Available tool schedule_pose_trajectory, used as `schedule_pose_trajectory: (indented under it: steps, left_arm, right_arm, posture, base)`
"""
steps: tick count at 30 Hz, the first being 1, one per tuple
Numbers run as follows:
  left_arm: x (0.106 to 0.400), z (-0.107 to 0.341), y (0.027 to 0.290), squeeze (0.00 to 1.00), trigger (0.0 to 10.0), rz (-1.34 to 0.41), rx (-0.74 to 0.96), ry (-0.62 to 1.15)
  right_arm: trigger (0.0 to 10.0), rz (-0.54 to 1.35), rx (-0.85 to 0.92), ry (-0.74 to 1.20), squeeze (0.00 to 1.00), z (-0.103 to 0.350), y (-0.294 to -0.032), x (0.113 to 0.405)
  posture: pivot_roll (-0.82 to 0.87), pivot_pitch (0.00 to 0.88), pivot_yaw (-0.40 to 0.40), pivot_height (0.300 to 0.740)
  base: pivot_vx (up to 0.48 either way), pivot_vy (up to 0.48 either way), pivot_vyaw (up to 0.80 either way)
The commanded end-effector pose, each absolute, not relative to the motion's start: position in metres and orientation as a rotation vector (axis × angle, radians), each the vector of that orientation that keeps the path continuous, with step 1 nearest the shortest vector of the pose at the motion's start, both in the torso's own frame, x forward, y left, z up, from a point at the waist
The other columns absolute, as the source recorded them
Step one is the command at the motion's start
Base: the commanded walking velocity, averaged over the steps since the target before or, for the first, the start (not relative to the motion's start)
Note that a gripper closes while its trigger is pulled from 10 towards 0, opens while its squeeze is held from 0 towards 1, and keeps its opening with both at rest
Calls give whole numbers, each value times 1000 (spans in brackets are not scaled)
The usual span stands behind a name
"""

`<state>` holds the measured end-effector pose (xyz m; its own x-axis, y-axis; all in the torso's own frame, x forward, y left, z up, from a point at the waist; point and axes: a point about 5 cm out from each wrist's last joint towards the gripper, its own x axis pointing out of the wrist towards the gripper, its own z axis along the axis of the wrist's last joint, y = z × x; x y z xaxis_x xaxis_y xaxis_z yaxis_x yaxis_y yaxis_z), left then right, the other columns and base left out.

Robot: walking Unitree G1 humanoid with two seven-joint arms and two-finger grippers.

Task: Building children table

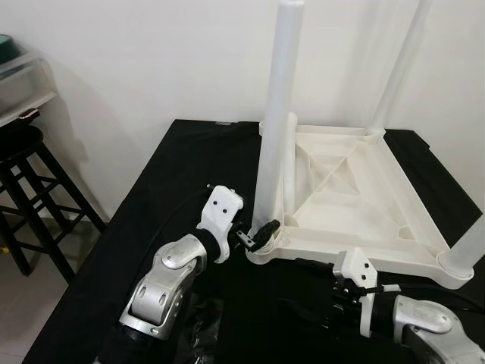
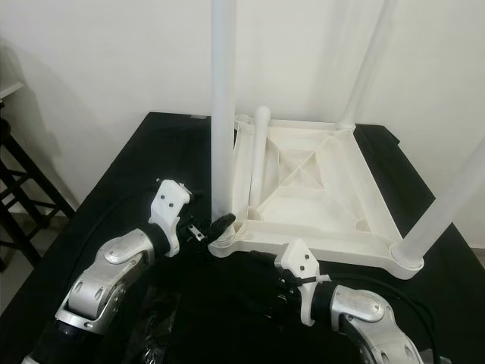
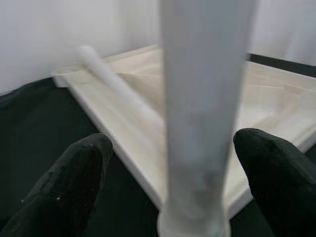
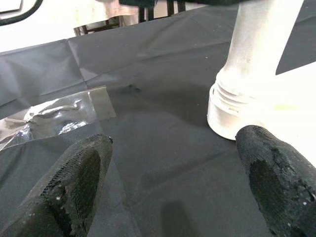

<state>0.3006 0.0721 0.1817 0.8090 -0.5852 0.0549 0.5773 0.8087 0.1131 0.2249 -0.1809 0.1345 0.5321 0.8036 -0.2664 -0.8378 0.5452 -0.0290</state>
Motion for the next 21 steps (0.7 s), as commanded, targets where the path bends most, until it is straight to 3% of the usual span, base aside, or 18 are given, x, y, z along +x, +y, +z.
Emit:
schedule_pose_trajectory:
  steps: [1,15,16,21]
  left_arm:
    - [298,179,75,0,10000,-560,96,-54]
    - [280,161,75,0,10000,-452,156,42]
    - [280,160,75,0,0,-456,151,46]
    - [281,158,75,0,0,-459,139,52]
  right_arm:
    - [10000,993,-159,222,0,136,-180,224]
    - [10000,997,-149,220,0,135,-180,222]
    - [10000,998,-146,220,0,135,-179,222]
    - [10000,1001,-140,220,0,134,-179,222]
  posture:
    - [-64,10,-8,740]
    - [-63,10,0,740]
    - [-61,6,-2,740]
    - [-63,2,-2,740]
  base:
    - [0,0,0]
    - [0,0,0]
    - [0,0,0]
    - [0,0,0]
